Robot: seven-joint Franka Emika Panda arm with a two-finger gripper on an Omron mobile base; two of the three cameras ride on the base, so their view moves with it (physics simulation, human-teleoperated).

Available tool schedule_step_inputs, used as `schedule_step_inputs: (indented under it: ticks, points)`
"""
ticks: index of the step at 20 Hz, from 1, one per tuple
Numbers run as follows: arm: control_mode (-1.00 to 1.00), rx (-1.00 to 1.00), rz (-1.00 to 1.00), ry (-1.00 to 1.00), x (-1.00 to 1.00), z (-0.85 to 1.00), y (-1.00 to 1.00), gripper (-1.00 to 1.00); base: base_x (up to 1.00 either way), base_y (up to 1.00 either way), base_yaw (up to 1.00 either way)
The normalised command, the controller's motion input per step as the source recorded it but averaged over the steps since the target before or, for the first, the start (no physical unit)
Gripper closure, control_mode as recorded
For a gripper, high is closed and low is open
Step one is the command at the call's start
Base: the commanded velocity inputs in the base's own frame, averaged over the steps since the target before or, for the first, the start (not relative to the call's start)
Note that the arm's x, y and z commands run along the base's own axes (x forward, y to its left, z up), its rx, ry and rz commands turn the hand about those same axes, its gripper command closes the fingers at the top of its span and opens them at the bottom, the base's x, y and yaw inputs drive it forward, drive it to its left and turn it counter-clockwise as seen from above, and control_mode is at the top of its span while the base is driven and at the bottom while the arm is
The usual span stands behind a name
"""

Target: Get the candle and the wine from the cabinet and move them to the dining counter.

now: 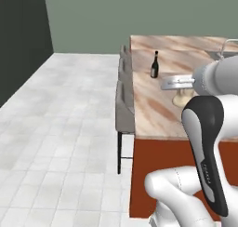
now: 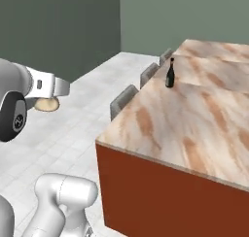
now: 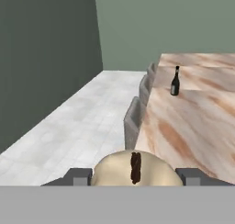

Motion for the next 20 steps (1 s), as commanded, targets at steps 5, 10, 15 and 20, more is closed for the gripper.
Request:
schedule_step_inputs:
  ticks: [5,10,15,20]
  points:
    - [1.0,0.0,0.0,0.0,0.0,0.0,0.0,1.0,0.53,0.71,-0.77]
    - [1.0,0.0,0.0,0.0,0.0,0.0,0.0,1.0,0.27,0.45,-0.9]
    - [1.0,0.0,0.0,0.0,0.0,0.0,0.0,1.0,0.12,0.46,-0.89]
    - [1.0,0.0,0.0,0.0,0.0,0.0,0.0,1.0,0.0,0.64,-0.82]
